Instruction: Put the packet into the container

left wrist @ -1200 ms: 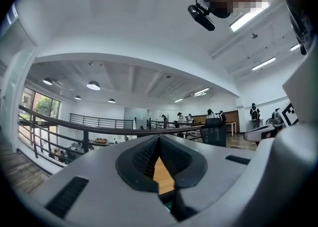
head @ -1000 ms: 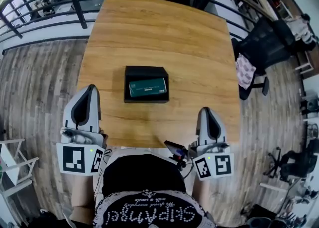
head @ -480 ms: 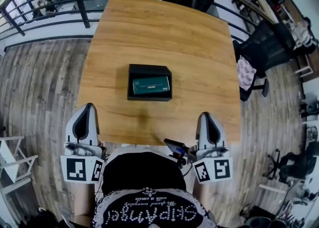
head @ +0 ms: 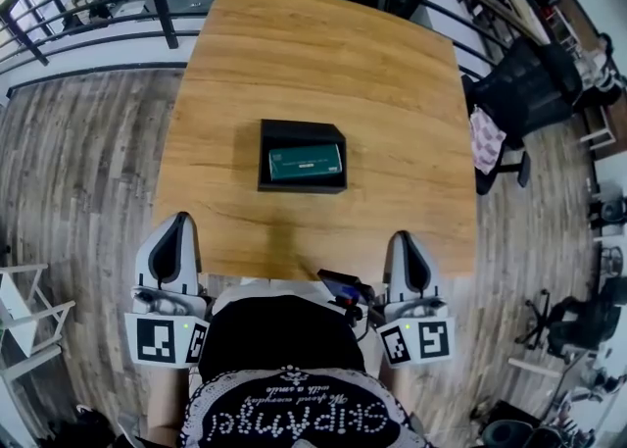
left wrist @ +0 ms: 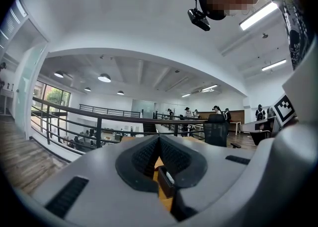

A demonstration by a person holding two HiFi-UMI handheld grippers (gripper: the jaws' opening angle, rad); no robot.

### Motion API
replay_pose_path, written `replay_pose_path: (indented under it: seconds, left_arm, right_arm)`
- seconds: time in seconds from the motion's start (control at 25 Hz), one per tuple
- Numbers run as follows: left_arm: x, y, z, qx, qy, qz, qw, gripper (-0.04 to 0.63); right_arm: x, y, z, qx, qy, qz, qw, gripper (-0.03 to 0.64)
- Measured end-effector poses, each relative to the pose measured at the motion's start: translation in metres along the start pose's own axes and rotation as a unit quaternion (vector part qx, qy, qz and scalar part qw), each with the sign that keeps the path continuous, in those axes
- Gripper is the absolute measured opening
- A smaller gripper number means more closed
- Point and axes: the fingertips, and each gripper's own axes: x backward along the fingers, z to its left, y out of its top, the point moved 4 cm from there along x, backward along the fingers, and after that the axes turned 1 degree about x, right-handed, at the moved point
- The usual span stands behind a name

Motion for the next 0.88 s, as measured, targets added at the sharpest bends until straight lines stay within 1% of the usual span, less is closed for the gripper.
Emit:
replay_pose_path:
  seconds: [0.2, 0.32, 0.48, 0.64, 0.88]
  left_arm:
    - [0.002, -0.006, 0.000, 0.005, -0.009, 0.008, 0.9999, 0.026]
    - [0.001, -0.011, -0.001, 0.000, -0.016, 0.018, 0.9997, 0.026]
    - [-0.004, -0.013, 0.001, 0.000, -0.022, 0.015, 0.9996, 0.026]
    - [-0.009, -0.020, 0.001, 0.000, -0.031, 0.029, 0.9991, 0.026]
    - [-0.014, -0.021, 0.000, -0.001, -0.041, 0.031, 0.9987, 0.028]
  right_arm:
    - [-0.003, -0.008, 0.014, -0.007, 0.009, 0.010, 1.000, 0.040]
    - [-0.008, -0.010, 0.019, -0.009, 0.013, 0.013, 1.000, 0.038]
    - [-0.013, -0.012, 0.024, -0.010, 0.014, 0.014, 1.000, 0.040]
    - [-0.017, -0.015, 0.029, -0.012, 0.016, 0.017, 1.000, 0.038]
    - [-0.021, -0.017, 0.034, -0.011, 0.015, 0.019, 1.000, 0.038]
